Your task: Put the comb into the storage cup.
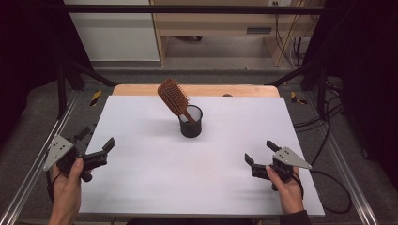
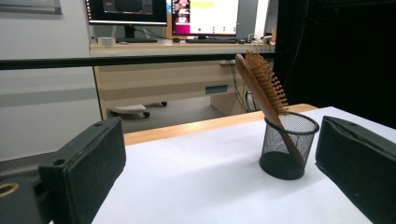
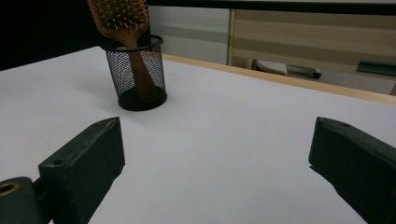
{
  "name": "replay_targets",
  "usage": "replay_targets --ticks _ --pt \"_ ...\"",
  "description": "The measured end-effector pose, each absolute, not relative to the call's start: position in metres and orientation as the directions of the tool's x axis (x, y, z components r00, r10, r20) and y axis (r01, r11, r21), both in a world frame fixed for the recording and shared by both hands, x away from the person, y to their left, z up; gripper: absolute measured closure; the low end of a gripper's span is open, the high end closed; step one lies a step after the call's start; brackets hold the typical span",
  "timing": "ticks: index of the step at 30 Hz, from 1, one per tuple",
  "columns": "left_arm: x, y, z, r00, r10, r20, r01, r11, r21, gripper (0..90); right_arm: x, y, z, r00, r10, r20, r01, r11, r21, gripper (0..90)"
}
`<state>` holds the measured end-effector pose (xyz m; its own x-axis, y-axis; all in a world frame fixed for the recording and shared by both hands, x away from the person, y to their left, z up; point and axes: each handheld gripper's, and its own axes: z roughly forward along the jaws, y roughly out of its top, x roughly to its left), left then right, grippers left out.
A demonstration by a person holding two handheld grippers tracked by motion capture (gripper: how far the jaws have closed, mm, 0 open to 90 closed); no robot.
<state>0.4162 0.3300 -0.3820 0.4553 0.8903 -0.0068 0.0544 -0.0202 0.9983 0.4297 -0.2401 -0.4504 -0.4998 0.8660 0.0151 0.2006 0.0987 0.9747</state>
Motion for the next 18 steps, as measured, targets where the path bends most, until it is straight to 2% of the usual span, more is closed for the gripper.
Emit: replay_targets --ticks 18 --pt "0.408 0.327 -0.41 0.473 0.881 -0.029 0.081 -0.011 0.997 2.2 0.424 -0.258 -0.451 -0.487 0.873 0.024 0.182 0.075 0.98 4.0"
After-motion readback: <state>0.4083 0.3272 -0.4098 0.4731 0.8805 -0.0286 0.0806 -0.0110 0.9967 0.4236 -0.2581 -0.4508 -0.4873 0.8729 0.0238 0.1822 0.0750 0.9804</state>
